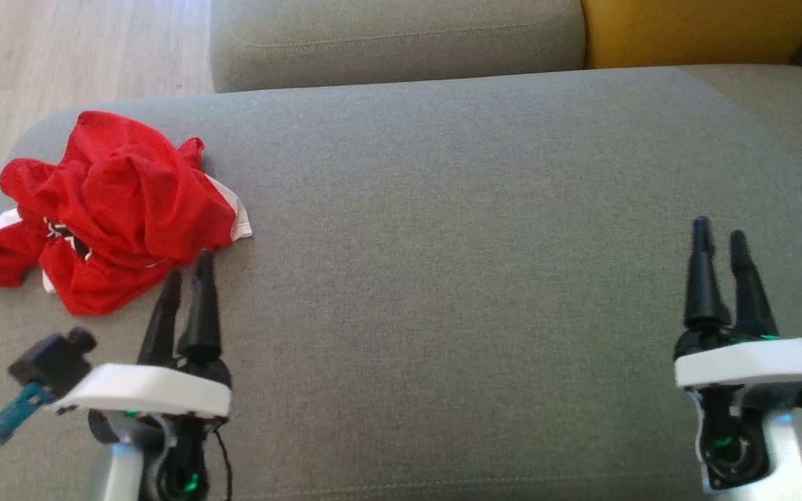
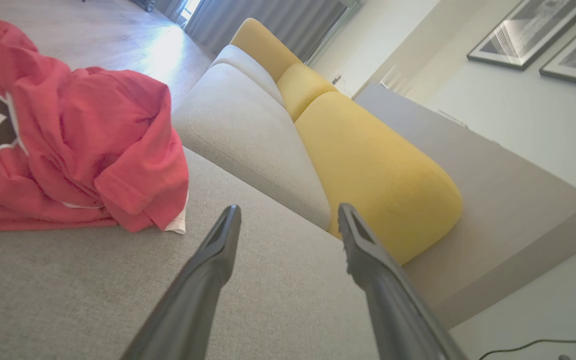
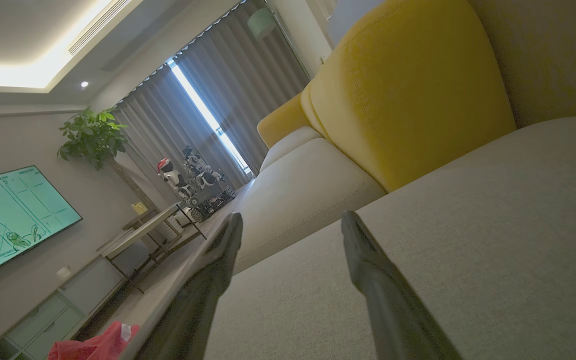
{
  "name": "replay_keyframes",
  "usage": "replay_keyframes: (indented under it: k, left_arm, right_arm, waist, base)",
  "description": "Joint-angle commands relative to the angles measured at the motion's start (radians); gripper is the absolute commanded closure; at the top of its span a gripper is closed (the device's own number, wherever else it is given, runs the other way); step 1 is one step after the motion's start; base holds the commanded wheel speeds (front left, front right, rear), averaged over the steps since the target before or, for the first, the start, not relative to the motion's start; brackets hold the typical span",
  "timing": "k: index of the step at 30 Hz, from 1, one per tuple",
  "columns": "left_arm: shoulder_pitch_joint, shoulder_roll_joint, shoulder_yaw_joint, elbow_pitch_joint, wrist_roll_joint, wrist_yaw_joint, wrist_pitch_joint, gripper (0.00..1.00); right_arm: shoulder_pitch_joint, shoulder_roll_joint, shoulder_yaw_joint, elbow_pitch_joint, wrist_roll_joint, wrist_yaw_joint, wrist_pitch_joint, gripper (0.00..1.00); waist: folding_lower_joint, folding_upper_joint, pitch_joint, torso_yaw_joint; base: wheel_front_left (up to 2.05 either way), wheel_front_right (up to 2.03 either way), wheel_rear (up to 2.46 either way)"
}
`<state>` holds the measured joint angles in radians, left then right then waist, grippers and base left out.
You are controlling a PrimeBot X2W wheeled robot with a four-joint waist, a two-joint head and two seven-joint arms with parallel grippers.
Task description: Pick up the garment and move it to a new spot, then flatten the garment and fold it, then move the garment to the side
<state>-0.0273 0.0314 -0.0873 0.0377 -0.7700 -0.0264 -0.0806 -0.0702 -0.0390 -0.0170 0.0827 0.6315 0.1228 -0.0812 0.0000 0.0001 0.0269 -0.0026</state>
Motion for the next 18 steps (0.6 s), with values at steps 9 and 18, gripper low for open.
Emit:
replay_keyframes:
  k: [9,18]
  left_arm:
    - [-0.066,0.077,-0.1,-0.009,0.212,0.091,-0.034,0.0]
    - [-0.098,0.164,-0.231,0.019,0.369,0.223,-0.061,0.0]
  right_arm:
    - [-0.049,-0.008,0.048,-0.017,-0.182,0.005,-0.035,0.0]
    - [-0.051,-0.008,0.041,-0.038,-0.331,0.005,-0.061,0.0]
  waist:
    - [0.0,-0.0001,-0.004,-0.005]
    - [0.0,-0.0001,-0.01,-0.006]
  base:
    - [0.0,0.0,0.0]
    - [0.0,0.0,0.0]
